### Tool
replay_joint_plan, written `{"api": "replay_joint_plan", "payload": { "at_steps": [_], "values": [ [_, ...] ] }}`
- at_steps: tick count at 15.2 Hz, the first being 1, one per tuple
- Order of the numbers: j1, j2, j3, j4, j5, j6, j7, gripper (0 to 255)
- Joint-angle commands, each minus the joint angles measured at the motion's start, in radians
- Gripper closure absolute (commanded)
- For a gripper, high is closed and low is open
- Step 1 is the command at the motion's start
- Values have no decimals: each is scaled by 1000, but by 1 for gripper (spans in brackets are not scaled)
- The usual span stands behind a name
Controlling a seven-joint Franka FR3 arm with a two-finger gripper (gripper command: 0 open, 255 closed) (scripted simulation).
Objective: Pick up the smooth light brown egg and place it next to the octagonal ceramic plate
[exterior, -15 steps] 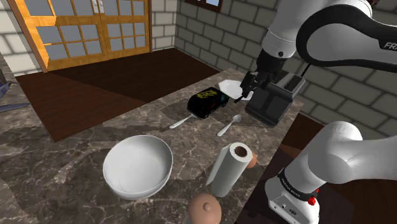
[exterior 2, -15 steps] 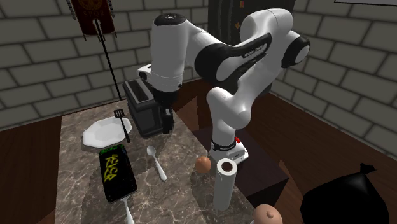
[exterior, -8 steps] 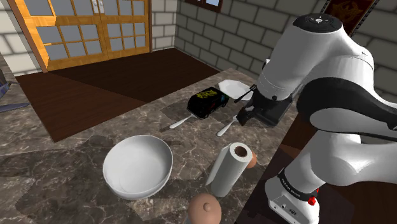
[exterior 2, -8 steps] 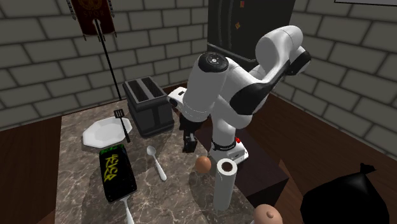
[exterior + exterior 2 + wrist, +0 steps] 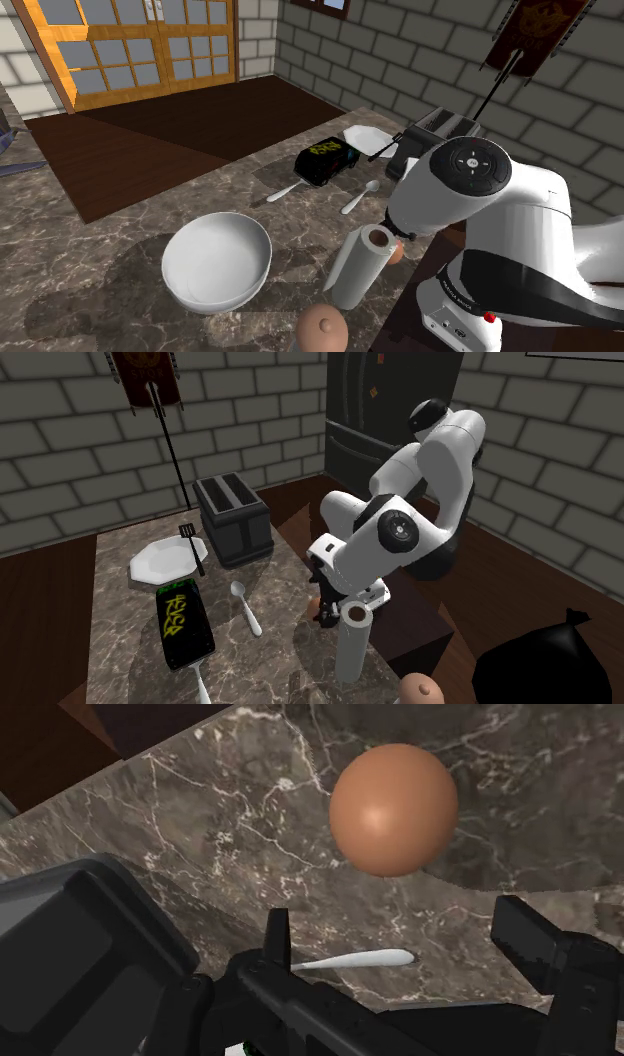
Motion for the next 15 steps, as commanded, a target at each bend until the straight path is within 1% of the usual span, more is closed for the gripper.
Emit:
{"api": "replay_joint_plan", "payload": {
  "at_steps": [1, 9, 15],
  "values": [
    [17, 39, 103, -8, 42, 22, 84, 0],
    [10, 76, 141, -97, 71, 142, 86, 0],
    [10, 76, 141, -97, 71, 142, 86, 0]
  ]
}}
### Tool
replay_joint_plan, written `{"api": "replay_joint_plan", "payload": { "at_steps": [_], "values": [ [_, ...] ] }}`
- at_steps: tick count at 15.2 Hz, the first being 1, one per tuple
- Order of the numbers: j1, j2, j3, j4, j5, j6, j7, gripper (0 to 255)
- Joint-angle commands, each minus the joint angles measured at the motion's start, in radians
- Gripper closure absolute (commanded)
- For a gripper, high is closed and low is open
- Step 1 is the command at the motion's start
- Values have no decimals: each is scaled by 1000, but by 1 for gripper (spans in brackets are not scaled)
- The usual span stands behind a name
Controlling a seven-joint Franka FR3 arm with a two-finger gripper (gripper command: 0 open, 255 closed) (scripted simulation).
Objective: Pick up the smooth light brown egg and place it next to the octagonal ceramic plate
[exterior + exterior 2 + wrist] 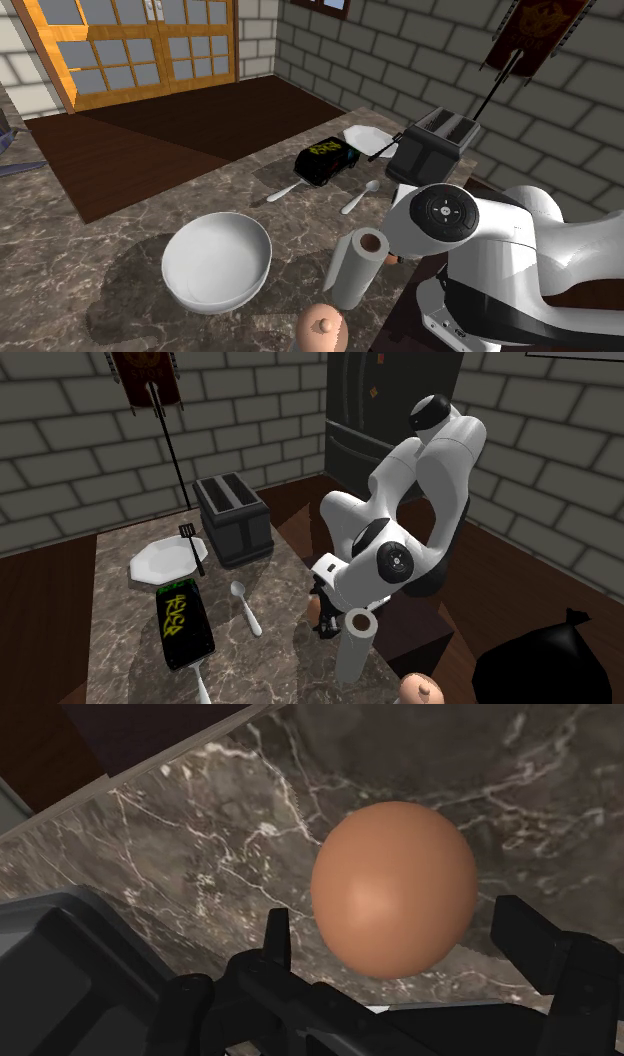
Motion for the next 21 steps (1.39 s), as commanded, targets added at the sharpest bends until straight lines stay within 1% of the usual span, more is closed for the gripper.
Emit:
{"api": "replay_joint_plan", "payload": {
  "at_steps": [1, 2, 3, 12, 21],
  "values": [
    [0, 0, 0, 0, 0, 0, 0, 0],
    [0, 0, 0, 0, 0, 0, 0, 0],
    [0, 0, 0, 0, 0, 0, 0, 255],
    [0, 0, 0, 0, 0, 0, 0, 255],
    [2, -91, -103, 67, -68, -143, -59, 255]
  ]
}}
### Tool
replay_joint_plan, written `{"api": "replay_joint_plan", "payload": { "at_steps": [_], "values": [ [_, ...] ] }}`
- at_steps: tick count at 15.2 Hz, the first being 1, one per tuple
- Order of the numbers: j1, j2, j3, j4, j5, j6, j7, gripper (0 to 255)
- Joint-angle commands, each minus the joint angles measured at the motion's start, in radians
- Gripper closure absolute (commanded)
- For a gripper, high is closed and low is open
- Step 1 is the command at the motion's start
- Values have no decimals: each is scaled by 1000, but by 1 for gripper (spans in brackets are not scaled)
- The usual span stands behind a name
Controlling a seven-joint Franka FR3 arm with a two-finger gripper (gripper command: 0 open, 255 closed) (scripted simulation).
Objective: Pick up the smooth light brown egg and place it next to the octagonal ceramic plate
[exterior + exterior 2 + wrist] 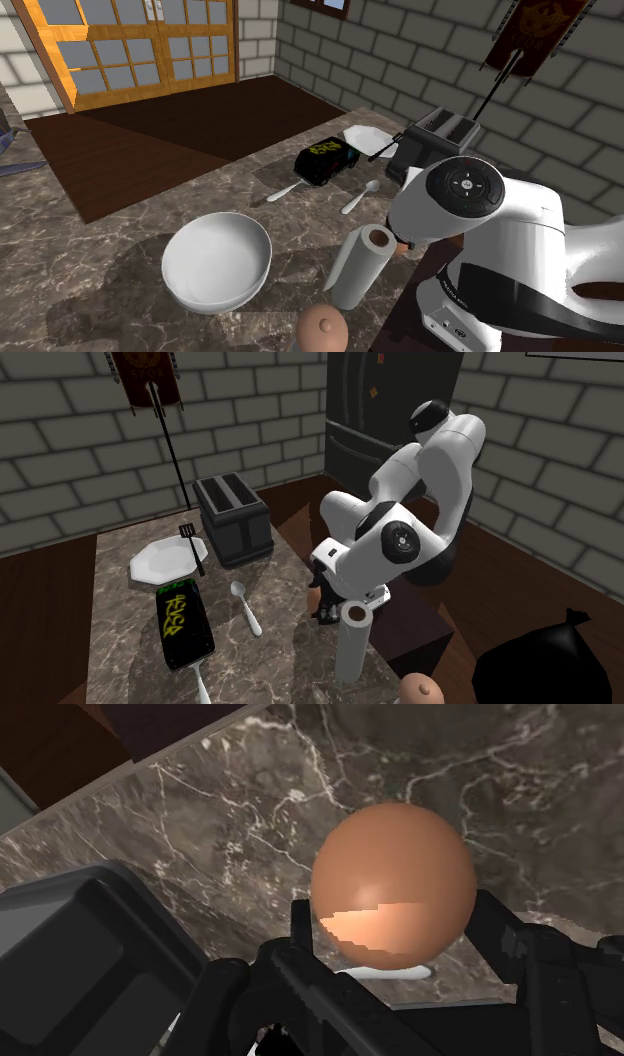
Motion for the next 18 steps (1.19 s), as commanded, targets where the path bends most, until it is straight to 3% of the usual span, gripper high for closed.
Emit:
{"api": "replay_joint_plan", "payload": {
  "at_steps": [1, 18],
  "values": [
    [-5, -15, -21, 17, -17, -28, -14, 255],
    [-54, -74, -166, 194, -138, -231, -109, 255]
  ]
}}
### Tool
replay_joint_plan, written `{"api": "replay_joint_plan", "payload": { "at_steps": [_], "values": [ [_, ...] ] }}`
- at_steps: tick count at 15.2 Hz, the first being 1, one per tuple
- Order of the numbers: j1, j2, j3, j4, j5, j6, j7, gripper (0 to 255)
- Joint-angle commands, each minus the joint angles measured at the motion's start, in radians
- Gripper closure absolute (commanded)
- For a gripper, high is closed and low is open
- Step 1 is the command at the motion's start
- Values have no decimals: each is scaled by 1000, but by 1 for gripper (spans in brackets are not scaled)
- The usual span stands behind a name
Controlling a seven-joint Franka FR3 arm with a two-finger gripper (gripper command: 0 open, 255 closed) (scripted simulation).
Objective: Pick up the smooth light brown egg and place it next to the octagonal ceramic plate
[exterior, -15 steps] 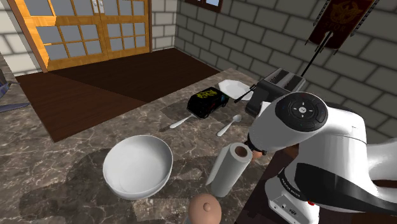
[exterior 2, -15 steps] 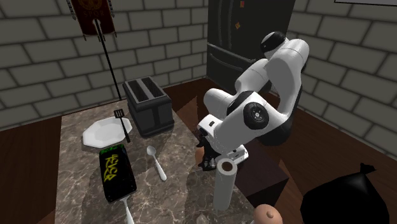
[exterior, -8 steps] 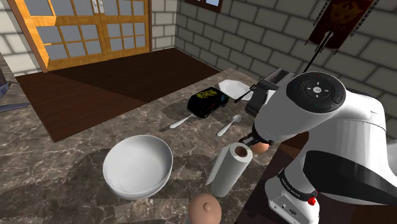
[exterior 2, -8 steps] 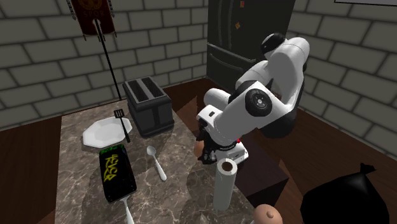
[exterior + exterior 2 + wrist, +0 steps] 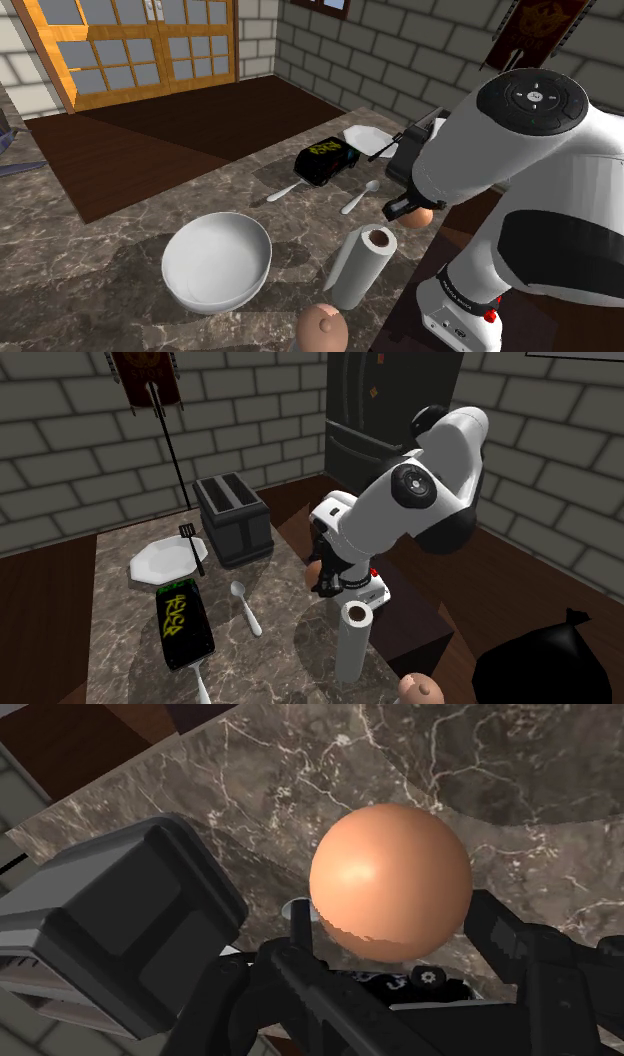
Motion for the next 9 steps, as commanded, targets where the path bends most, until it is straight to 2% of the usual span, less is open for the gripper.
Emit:
{"api": "replay_joint_plan", "payload": {
  "at_steps": [1, 2, 4, 9],
  "values": [
    [-7, 0, -13, 25, -13, -21, -10, 255],
    [-8, 0, -15, 27, -14, -23, -11, 255],
    [-33, -4, -63, -6, -57, 18, -54, 255],
    [-121, 14, -181, -64, -168, 139, -159, 255]
  ]
}}
